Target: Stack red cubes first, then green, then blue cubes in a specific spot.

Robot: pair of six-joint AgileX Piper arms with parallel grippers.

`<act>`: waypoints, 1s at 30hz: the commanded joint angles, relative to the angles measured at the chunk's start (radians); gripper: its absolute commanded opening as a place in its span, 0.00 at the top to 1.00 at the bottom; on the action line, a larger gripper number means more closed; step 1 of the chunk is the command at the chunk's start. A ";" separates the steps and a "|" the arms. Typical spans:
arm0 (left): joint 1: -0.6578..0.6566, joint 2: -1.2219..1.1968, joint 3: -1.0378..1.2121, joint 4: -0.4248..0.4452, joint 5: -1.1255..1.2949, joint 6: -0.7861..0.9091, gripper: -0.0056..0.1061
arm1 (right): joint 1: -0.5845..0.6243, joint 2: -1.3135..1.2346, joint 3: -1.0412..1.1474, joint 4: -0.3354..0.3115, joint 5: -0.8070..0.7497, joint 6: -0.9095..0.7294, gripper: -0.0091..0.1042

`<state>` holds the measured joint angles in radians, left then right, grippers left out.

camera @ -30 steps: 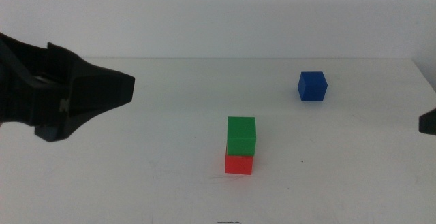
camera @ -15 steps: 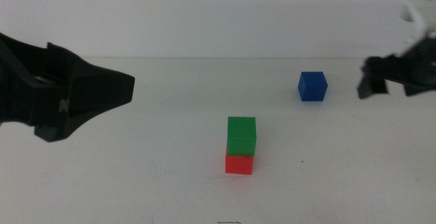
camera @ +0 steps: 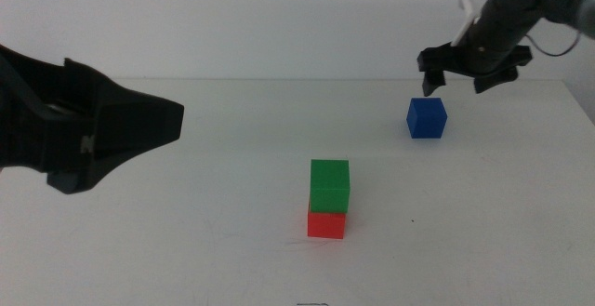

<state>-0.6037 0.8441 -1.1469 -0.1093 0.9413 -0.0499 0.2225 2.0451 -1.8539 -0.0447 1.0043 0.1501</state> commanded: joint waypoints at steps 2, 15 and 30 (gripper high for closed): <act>0.001 -0.002 -0.027 -0.008 -0.070 0.000 0.11 | 0.002 0.027 -0.116 -0.009 -0.018 -0.012 0.20; 0.001 -0.002 -0.027 -0.008 -0.070 0.000 0.11 | 0.001 0.284 -0.393 -0.021 -0.021 -0.011 0.20; 0.001 -0.002 -0.027 -0.008 -0.070 0.000 0.11 | -0.022 0.333 -0.420 -0.021 0.025 0.018 0.58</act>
<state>-0.6037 0.8441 -1.1469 -0.1093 0.9413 -0.0499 0.2103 2.4558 -2.2363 -0.0492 1.0288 0.1710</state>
